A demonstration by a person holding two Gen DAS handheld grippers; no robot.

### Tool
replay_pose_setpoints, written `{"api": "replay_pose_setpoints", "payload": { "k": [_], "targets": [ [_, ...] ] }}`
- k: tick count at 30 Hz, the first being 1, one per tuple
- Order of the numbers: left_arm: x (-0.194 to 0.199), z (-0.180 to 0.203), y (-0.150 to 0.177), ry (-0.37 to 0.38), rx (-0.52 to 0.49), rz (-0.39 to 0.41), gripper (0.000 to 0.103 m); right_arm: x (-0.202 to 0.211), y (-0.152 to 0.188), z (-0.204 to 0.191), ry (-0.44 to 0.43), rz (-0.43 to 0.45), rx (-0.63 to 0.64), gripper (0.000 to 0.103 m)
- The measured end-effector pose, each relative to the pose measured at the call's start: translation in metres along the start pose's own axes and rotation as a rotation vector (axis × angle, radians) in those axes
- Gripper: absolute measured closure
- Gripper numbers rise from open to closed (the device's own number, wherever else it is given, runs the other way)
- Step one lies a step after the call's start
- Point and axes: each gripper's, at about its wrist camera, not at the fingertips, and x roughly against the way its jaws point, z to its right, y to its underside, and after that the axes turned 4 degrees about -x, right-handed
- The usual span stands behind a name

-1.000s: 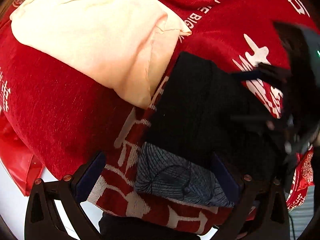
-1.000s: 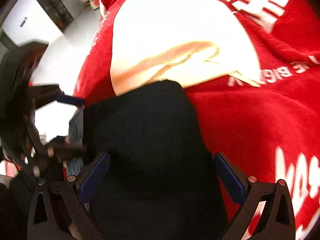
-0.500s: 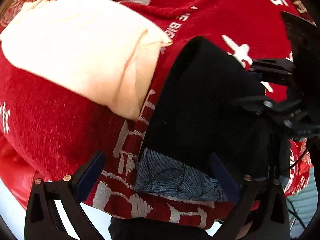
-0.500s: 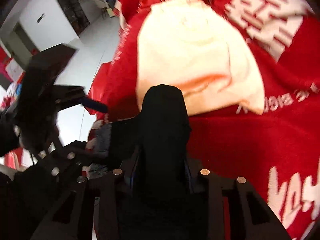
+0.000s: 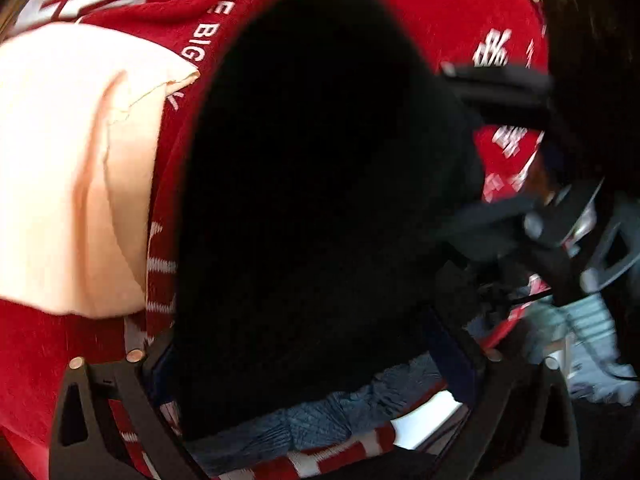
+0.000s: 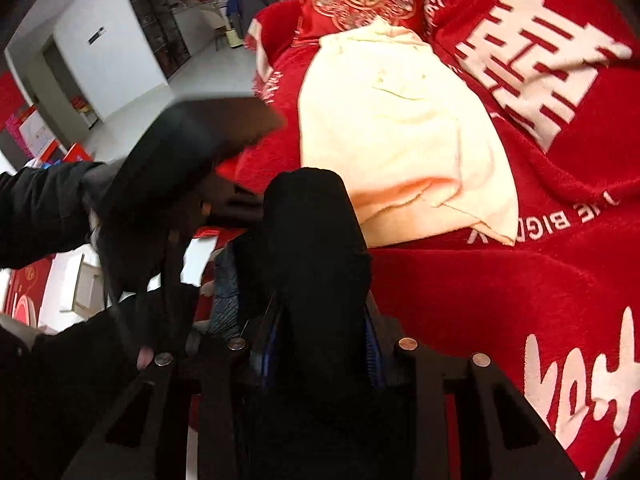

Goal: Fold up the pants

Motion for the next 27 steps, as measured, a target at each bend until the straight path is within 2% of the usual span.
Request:
{"api": "replay_pose_setpoints", "payload": {
  "k": [1,2,3,4,5,7,10,11,13,15,18,20,21,22,24,25,27],
  "targets": [
    [-0.002,0.004,-0.001,-0.034,-0.023,-0.010,0.031,-0.001,0.000,0.002,0.004,-0.003,-0.012,0.066],
    [-0.002,0.005,0.000,-0.017,-0.018,-0.012,0.049,-0.004,0.000,0.004,0.019,-0.016,-0.027,0.064],
    [0.000,0.006,0.000,-0.017,-0.007,-0.006,0.053,-0.003,0.001,0.005,0.030,-0.023,-0.041,0.061],
    [0.002,0.008,0.001,-0.032,-0.008,0.000,0.054,-0.001,0.001,0.006,0.039,-0.016,-0.060,0.052],
    [0.003,0.012,0.003,-0.059,-0.013,0.006,0.056,0.006,0.001,0.007,0.049,0.002,-0.080,0.049],
    [0.005,0.021,0.002,-0.106,-0.017,0.006,0.059,0.025,0.003,0.008,0.070,0.053,-0.116,0.048],
    [0.009,0.037,-0.002,-0.166,-0.033,-0.004,0.063,0.052,0.021,0.001,0.180,0.070,-0.156,0.045],
    [0.010,0.042,-0.004,-0.183,-0.036,-0.009,0.065,0.056,0.029,-0.005,0.197,0.072,-0.161,0.025],
    [0.011,0.048,-0.006,-0.202,-0.034,-0.021,0.067,0.058,0.050,-0.022,0.228,0.070,-0.169,0.003],
    [0.014,0.049,-0.012,-0.215,-0.020,-0.036,0.068,0.046,0.073,-0.042,0.234,0.052,-0.165,0.003],
    [0.017,0.052,-0.011,-0.222,0.005,-0.056,0.068,0.007,0.107,-0.050,0.344,-0.092,-0.207,0.003],
    [0.018,0.057,-0.011,-0.223,0.007,-0.059,0.069,-0.017,0.138,-0.043,0.366,-0.201,-0.287,0.002],
    [0.020,0.059,-0.010,-0.232,0.004,-0.058,0.069,-0.017,0.149,-0.043,0.379,-0.203,-0.313,0.002],
    [0.026,0.063,-0.008,-0.244,-0.003,-0.054,0.069,-0.010,0.158,-0.048,0.400,-0.168,-0.321,0.002],
    [0.030,0.074,-0.009,-0.269,-0.022,-0.047,0.070,0.007,0.175,-0.055,0.344,-0.136,-0.404,0.002],
    [0.032,0.081,-0.010,-0.284,-0.038,-0.044,0.070,0.018,0.184,-0.058,0.309,-0.097,-0.447,0.002],
    [0.032,0.092,-0.015,-0.304,-0.061,-0.038,0.070,0.045,0.198,-0.065,0.314,0.026,-0.488,0.002]
  ]
}}
